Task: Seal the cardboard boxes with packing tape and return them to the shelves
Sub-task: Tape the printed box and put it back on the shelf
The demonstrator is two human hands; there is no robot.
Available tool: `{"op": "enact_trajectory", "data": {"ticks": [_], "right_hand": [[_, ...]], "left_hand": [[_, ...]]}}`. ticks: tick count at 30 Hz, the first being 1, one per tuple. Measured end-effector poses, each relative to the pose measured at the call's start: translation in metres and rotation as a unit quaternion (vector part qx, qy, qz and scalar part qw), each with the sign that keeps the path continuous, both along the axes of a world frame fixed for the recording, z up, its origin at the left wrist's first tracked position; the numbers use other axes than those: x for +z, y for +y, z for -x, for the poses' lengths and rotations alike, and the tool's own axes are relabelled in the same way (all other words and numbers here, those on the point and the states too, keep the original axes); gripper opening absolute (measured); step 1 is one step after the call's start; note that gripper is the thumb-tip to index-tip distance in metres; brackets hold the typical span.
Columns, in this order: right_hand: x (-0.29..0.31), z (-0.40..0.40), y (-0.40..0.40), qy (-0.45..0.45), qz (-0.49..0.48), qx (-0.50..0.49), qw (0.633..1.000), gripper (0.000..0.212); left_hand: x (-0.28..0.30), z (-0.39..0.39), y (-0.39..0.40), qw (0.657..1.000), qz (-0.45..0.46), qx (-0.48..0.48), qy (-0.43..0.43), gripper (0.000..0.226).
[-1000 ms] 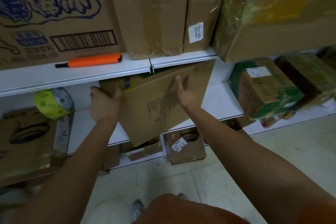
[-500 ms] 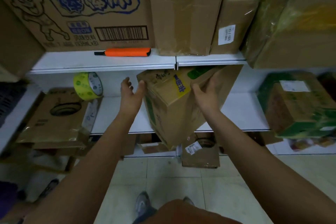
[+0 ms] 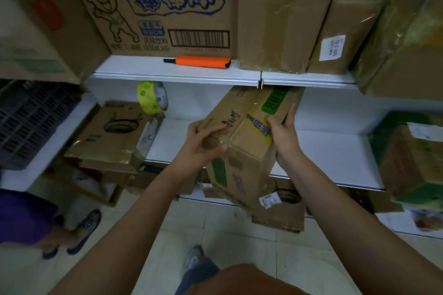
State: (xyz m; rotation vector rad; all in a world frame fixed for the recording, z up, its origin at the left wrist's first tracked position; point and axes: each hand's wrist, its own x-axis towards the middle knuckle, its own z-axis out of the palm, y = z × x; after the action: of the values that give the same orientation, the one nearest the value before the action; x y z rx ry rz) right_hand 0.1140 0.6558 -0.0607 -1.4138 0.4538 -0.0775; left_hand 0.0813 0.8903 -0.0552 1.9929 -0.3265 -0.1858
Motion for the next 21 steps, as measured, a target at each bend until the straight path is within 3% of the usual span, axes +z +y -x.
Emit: {"op": "enact_trajectory", "data": {"ticks": [2, 7, 11, 14, 21], "right_hand": [[0.001, 0.003, 0.000, -0.006, -0.031, 0.002, 0.999, 0.086], [0.004, 0.035, 0.003, -0.021, -0.098, -0.004, 0.995, 0.071], [0.005, 0.049, 0.011, -0.028, -0.033, 0.096, 0.994, 0.056], [0.007, 0.028, 0.020, -0.035, -0.017, 0.140, 0.989, 0.061], [0.009, -0.032, 0.028, -0.015, 0.035, 0.138, 0.990, 0.044]], "left_hand": [[0.004, 0.004, 0.002, 0.999, -0.009, 0.008, -0.036, 0.062], [0.010, 0.034, 0.009, 0.999, -0.040, 0.015, -0.028, 0.108], [0.004, 0.059, 0.025, 0.991, -0.127, -0.011, 0.033, 0.140], [0.002, 0.050, 0.031, 0.991, -0.128, 0.025, 0.025, 0.140], [0.003, 0.005, 0.022, 0.983, -0.138, 0.111, -0.047, 0.109]]}}
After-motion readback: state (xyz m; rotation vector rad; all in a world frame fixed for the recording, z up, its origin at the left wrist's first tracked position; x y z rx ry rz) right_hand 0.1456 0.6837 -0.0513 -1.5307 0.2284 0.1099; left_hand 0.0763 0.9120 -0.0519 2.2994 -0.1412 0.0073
